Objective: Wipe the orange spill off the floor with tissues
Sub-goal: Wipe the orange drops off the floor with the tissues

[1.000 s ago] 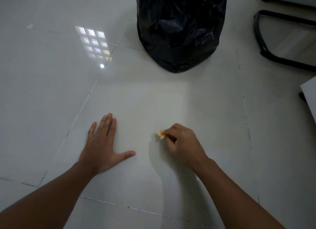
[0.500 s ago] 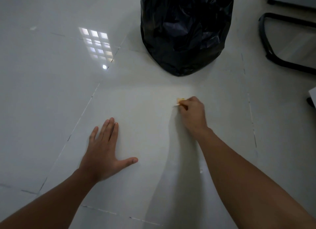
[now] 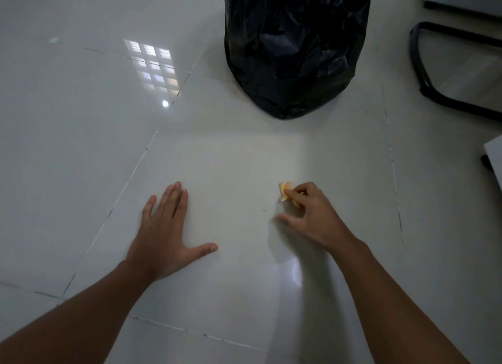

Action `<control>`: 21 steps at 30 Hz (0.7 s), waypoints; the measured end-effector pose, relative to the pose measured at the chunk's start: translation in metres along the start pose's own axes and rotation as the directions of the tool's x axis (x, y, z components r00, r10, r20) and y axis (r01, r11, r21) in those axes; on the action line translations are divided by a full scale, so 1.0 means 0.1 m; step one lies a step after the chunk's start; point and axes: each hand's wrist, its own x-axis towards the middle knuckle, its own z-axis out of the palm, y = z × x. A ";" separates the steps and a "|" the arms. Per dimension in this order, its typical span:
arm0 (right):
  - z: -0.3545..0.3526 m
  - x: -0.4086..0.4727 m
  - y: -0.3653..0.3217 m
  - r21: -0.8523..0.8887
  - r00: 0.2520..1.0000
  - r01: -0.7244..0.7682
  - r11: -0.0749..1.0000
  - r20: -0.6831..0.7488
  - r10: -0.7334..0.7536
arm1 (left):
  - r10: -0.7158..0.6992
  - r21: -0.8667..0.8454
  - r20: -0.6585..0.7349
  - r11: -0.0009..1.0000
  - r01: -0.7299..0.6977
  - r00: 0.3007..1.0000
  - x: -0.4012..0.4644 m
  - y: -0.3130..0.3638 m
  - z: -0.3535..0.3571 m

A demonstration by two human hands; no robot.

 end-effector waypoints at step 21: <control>0.26 0.16 -0.27 -0.028 0.990 0.134 0.991 0.044 -0.133 | -0.006 0.006 0.005 1.000 0.006 1.000 0.00 0.01 -0.01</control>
